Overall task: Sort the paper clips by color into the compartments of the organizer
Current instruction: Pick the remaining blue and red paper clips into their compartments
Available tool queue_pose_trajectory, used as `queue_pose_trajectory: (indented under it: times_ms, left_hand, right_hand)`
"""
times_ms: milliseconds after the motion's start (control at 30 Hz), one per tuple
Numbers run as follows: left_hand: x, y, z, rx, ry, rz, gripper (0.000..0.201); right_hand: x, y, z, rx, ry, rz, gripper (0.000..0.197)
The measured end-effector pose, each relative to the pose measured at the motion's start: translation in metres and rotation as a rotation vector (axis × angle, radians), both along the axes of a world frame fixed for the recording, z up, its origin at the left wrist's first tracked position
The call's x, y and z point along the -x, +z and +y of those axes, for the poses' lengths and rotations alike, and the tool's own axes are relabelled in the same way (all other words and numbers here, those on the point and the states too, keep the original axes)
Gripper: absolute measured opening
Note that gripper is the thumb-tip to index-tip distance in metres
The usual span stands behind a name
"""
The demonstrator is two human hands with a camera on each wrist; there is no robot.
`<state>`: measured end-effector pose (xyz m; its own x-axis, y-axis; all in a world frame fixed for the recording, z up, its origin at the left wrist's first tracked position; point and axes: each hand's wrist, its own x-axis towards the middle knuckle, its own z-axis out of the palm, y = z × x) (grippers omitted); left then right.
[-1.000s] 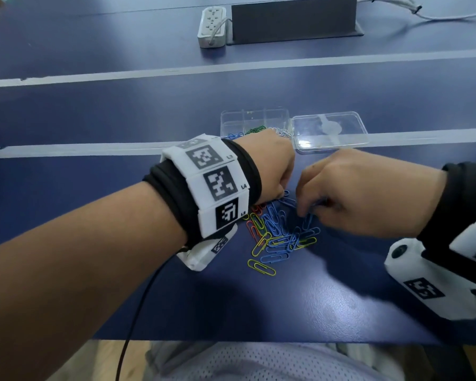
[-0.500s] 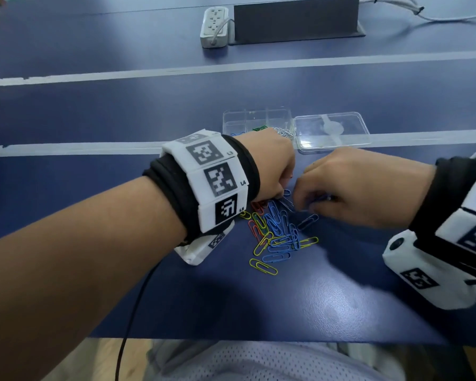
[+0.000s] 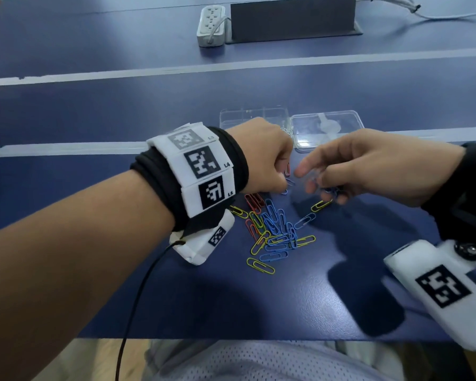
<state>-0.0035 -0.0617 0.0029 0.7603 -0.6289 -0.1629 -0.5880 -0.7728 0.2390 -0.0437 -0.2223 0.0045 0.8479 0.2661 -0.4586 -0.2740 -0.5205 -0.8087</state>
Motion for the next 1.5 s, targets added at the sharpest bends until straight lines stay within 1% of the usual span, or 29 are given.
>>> queue_pose_trajectory:
  times_ms: [33,100,167,267,333,367,433,600,733,833,933,1000,1067,1167,1233,1300,1400,1500]
  left_hand:
    - [-0.001,-0.001,0.0,0.019,0.0,0.003,0.006]
    - [-0.001,-0.002,0.001,0.022,-0.004,0.017,0.019]
    - [0.0,-0.003,0.001,-0.015,-0.027,0.028,0.027]
    - [0.003,-0.003,0.0,-0.067,-0.069,-0.006,0.03]
    - [0.004,-0.003,-0.002,-0.095,-0.091,-0.047,0.028]
    - [0.005,-0.003,-0.002,-0.108,-0.105,-0.059,0.026]
    - [0.004,-0.003,-0.003,-0.139,-0.134,-0.064,0.024]
    - [-0.001,-0.002,-0.007,-0.217,-0.164,-0.026,0.023]
    - [-0.001,0.001,-0.01,-0.252,-0.181,-0.019,0.014]
    - [-0.002,0.0,-0.008,-0.231,-0.192,-0.046,0.016]
    - [-0.005,-0.001,-0.004,-0.22,-0.164,-0.075,0.019]
    - [-0.01,0.001,0.001,-0.161,-0.092,-0.09,0.014]
    - [-0.019,0.005,0.008,-0.061,0.016,-0.091,0.017]
    - [-0.035,0.01,0.015,0.015,0.162,-0.11,0.021]
    - [-0.046,0.011,0.015,0.04,0.236,-0.134,0.023]
    - [-0.058,0.011,0.012,0.039,0.286,-0.151,0.023]
    - [-0.074,0.009,0.007,0.004,0.327,-0.167,0.021]
    - [-0.083,0.007,0.002,-0.067,0.329,-0.156,0.023]
  right_hand:
    - [0.0,-0.002,0.0,0.032,0.008,-0.003,0.03]
    - [0.0,-0.004,0.0,0.11,0.047,-0.031,0.034]
    - [0.003,-0.004,0.001,0.222,0.137,-0.128,0.031]
    - [0.01,-0.002,0.007,0.504,0.406,-0.402,0.014]
    - [0.013,-0.002,0.011,0.671,0.573,-0.495,0.018]
    - [0.014,-0.004,0.014,0.708,0.611,-0.512,0.021]
    - [0.014,-0.003,0.016,0.733,0.632,-0.514,0.023]
    - [0.018,0.002,0.017,0.76,0.678,-0.503,0.015]
    - [0.021,0.006,0.019,0.84,0.707,-0.526,0.02]
    - [0.014,0.017,0.021,0.842,0.649,-0.513,0.021]
    - [-0.006,0.027,0.019,0.767,0.474,-0.491,0.014]
    - [-0.024,0.031,0.018,0.721,0.348,-0.485,0.016]
    - [-0.044,0.031,0.017,0.69,0.238,-0.485,0.022]
    - [-0.073,0.029,0.023,0.675,0.115,-0.472,0.028]
    - [-0.089,0.027,0.03,0.694,0.078,-0.468,0.029]
    - [-0.102,0.025,0.037,0.711,0.078,-0.455,0.029]
    - [-0.115,0.022,0.044,0.729,0.089,-0.418,0.024]
    - [-0.125,0.018,0.045,0.786,0.081,-0.438,0.024]
